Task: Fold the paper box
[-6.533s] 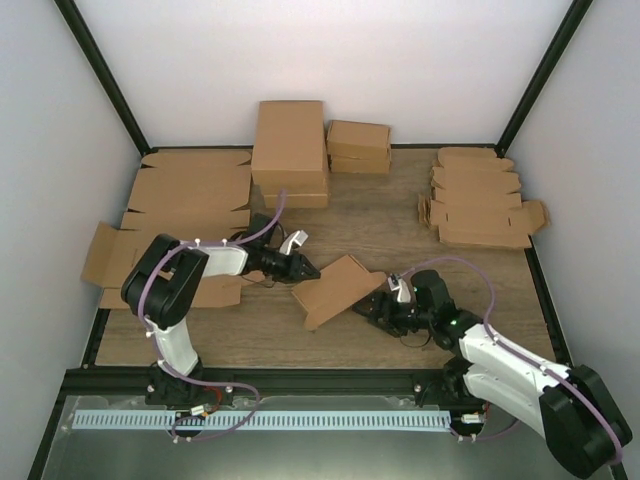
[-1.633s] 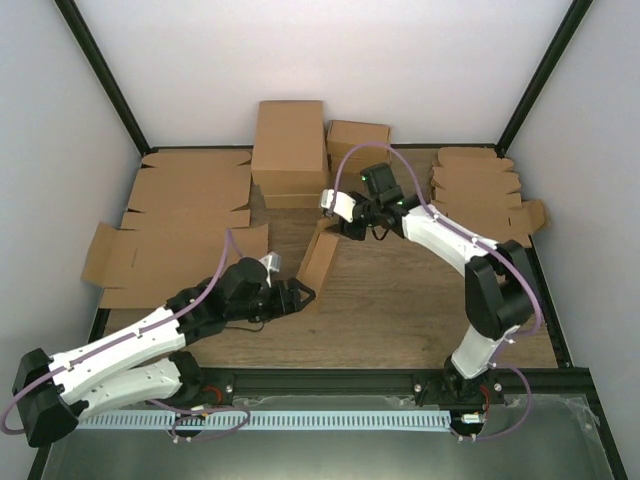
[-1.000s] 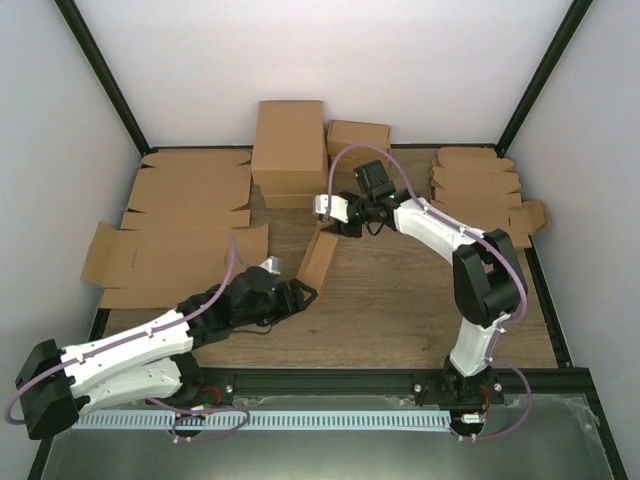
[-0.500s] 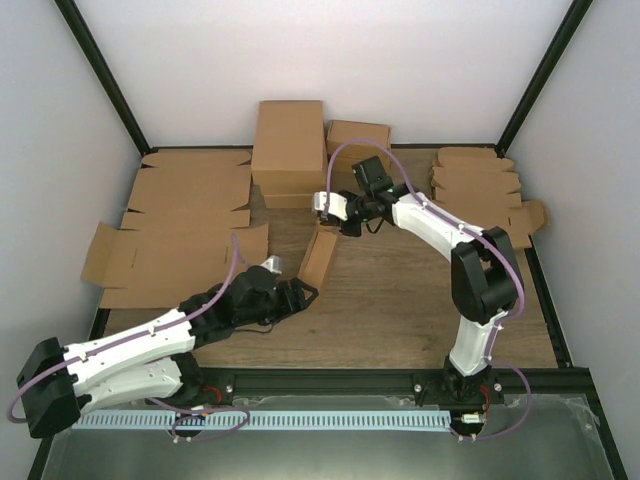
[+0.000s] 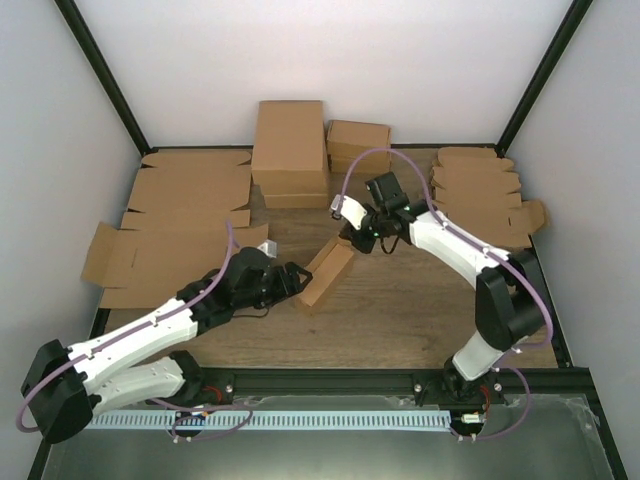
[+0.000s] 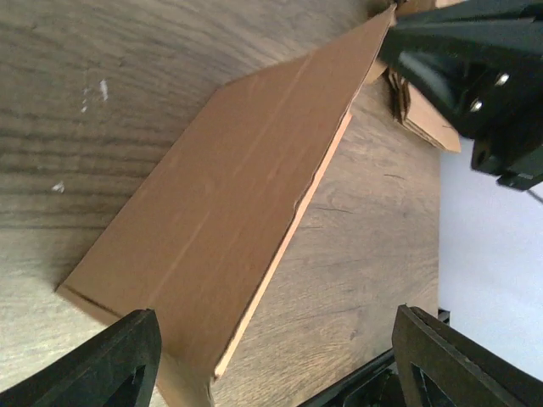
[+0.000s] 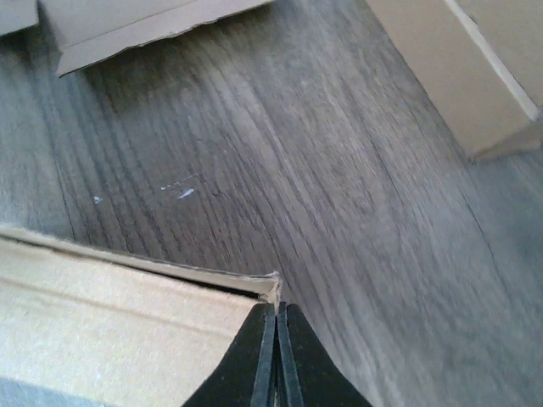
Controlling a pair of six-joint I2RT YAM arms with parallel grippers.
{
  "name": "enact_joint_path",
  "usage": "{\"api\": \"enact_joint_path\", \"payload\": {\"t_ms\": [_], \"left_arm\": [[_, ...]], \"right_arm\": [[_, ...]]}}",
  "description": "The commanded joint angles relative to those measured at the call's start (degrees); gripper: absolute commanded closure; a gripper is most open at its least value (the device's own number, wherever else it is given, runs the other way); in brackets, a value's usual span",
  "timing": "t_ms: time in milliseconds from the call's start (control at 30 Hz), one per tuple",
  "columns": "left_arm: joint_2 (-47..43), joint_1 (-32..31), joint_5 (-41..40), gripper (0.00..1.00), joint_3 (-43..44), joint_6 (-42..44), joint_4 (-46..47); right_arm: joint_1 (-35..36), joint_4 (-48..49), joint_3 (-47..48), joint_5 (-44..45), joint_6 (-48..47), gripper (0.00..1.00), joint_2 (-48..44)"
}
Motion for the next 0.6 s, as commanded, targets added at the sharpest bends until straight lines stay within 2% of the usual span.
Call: {"api": "enact_joint_path", "payload": {"t_ms": [0, 200, 333, 500, 567], "left_arm": [[1.1, 1.5, 2.4, 0.22, 3.4, 5.2, -1.1], [1.9, 3.3, 1.8, 0.21, 5.4, 9.2, -3.3], [2.2, 3.4, 0.2, 0.20, 7.1, 12.7, -5.9], [4.2, 2.8, 2.2, 0.31, 8.2, 17.3, -6.0], [5.3, 1.8, 1.7, 0.36, 9.1, 19.1, -5.3]], "right_arm": [[-0.5, 5.3, -5.3, 4.8, 16.1, 0.97, -6.5], [-0.1, 7.3, -11.3, 12.3, 32.6, 0.99, -12.2], [0.7, 11.2, -18.0, 17.0, 37.4, 0.99, -19.8], [0.7, 12.5, -22.8, 26.0, 43.0, 0.99, -23.7], [0.7, 12.5, -23.6, 26.6, 45.0, 0.99, -24.5]]}}
